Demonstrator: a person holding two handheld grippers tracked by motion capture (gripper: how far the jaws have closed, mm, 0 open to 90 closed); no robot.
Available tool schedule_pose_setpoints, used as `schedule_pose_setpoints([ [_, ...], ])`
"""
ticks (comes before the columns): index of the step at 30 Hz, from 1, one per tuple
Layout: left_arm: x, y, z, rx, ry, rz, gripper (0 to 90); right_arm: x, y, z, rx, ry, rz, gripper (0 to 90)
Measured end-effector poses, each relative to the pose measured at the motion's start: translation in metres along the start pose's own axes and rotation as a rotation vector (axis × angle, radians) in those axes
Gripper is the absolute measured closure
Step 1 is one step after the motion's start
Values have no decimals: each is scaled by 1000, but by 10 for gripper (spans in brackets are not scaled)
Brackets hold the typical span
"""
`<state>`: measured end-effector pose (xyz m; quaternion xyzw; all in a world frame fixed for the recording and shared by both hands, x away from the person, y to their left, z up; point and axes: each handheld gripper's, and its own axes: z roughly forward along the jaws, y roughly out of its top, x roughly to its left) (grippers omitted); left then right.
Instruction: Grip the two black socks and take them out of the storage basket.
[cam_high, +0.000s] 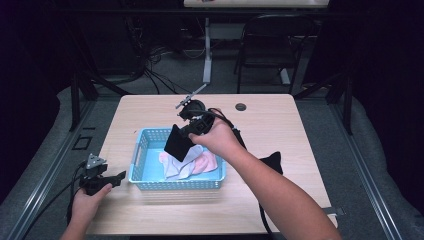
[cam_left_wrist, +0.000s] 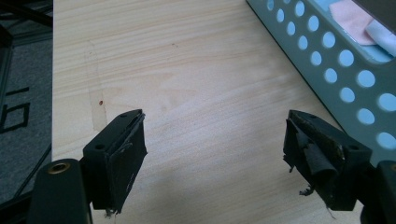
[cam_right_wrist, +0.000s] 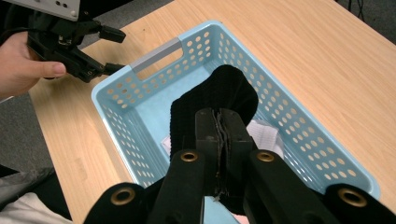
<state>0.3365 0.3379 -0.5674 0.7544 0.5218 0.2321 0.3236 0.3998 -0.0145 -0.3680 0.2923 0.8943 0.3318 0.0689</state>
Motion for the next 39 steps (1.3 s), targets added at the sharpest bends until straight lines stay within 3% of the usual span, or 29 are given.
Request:
schedule_pose_setpoints([
  [11,0,0,0,3,2,0,209,-4,-5,-27,-24,-22,-1,877],
  [23,0,-1,0,7,1,-4,209,-22,-20,-71,-66,-70,36,877],
  [34,0,-1,0,10,4,-6,209,-47,-47,-113,-97,-156,101,877],
  [39,1,-1,0,9,6,-7,209,-56,-62,-122,-91,-183,133,877],
])
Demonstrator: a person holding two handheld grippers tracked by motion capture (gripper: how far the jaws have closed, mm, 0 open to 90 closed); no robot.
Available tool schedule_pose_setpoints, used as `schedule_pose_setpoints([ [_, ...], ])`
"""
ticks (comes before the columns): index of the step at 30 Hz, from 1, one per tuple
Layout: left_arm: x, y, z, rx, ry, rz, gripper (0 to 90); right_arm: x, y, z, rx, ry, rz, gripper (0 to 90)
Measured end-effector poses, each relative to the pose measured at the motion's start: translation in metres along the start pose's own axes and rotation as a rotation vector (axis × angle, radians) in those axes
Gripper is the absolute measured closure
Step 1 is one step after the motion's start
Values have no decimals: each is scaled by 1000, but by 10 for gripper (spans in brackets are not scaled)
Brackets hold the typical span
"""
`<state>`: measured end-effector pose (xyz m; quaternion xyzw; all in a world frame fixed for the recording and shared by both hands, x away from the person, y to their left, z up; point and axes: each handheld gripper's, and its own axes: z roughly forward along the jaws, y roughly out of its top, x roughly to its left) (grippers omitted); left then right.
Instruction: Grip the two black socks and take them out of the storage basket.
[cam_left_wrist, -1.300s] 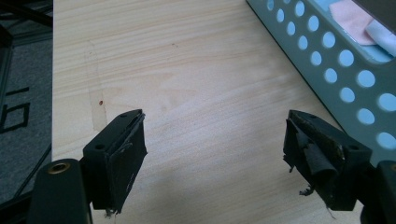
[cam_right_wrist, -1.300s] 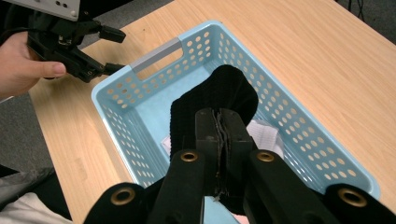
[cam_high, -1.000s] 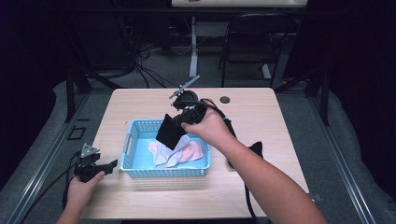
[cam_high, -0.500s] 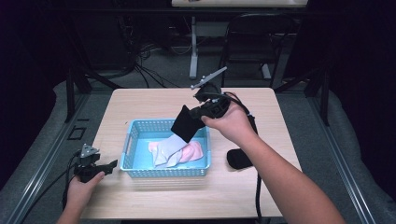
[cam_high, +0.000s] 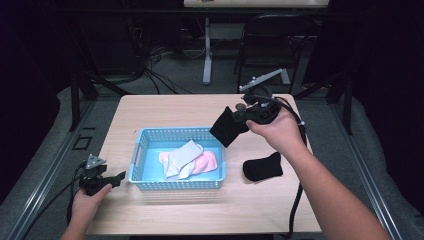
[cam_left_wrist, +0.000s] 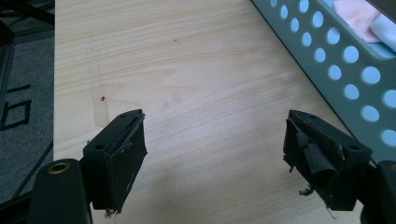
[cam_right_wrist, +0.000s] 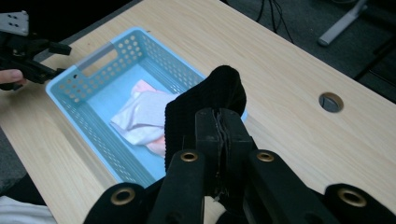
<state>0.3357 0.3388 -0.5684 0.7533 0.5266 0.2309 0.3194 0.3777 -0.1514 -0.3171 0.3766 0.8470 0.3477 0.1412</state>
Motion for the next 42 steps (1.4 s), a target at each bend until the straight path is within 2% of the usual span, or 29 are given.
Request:
schedule_pose_setpoints([
  [4,0,0,0,1,-1,2,209,-9,-14,0,10,-15,32,877],
  [5,0,0,0,1,1,0,209,-13,-24,1,15,-18,47,876],
  [10,0,-1,1,6,1,0,209,-18,-38,5,25,-14,69,877],
  [23,0,-1,1,6,1,-3,209,-26,-83,32,76,28,137,877],
  [24,1,-1,0,8,1,0,209,-31,-92,38,87,30,159,877],
  [27,1,-1,0,5,3,1,209,-37,-100,45,109,18,171,876],
  [30,1,-1,1,7,3,0,209,-48,-114,53,116,-9,203,876],
  [32,0,-1,1,5,4,-2,209,-59,-124,56,116,-20,239,875],
  [34,1,-1,1,5,4,-1,209,-62,-128,57,124,-29,248,875],
  [35,1,-1,1,6,5,-3,209,-69,-135,59,122,-33,277,873],
  [38,1,-1,1,6,6,-2,209,-75,-142,60,133,-40,298,871],
  [39,0,-1,1,5,7,0,209,-77,-145,61,128,-57,309,870],
  [42,0,-1,1,4,7,-1,209,-87,-158,63,136,-64,353,857],
])
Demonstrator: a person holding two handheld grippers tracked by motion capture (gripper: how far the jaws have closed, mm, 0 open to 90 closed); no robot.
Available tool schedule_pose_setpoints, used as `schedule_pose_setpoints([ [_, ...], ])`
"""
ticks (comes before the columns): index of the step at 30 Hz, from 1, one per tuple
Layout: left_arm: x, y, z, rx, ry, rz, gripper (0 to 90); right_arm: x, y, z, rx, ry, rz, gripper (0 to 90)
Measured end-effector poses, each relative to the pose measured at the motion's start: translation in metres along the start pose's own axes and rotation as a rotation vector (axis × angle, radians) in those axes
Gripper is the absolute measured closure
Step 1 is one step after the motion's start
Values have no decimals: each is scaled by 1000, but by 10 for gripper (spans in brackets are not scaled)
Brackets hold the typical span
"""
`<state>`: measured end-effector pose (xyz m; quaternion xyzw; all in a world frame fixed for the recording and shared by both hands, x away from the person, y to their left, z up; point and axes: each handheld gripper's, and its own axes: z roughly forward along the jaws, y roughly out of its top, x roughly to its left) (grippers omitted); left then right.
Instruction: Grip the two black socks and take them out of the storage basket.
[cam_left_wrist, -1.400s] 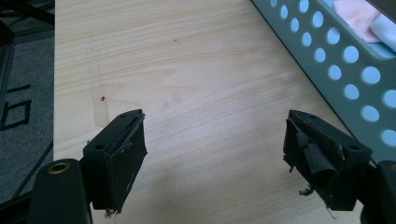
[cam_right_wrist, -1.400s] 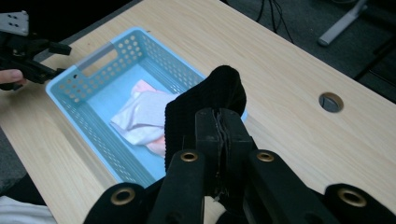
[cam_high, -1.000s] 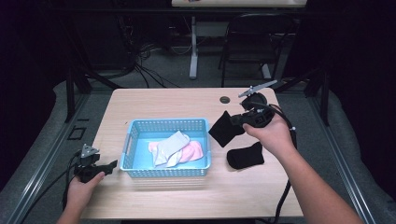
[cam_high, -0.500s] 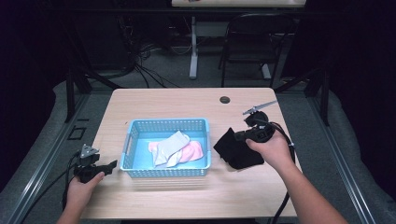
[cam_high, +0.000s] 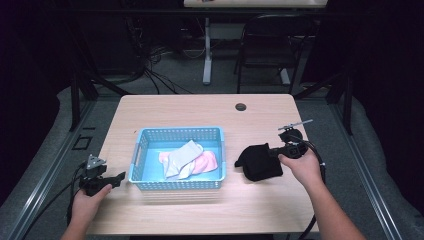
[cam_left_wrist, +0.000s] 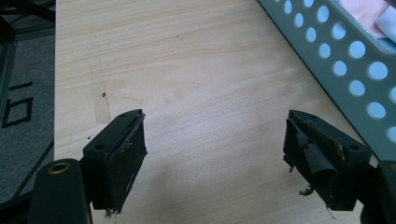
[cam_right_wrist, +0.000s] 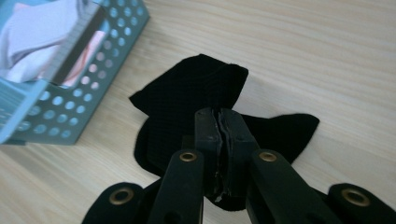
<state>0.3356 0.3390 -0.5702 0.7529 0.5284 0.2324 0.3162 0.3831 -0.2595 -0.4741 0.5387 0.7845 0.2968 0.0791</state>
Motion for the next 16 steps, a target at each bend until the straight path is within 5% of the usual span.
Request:
schedule_pose_setpoints([
  [4,0,0,0,3,0,0,209,-9,-5,3,-5,-4,28,849],
  [8,0,0,0,4,0,-1,209,-16,-10,5,-16,-27,50,746],
  [16,0,0,0,3,0,-1,209,-16,-13,2,-49,-39,57,636],
])
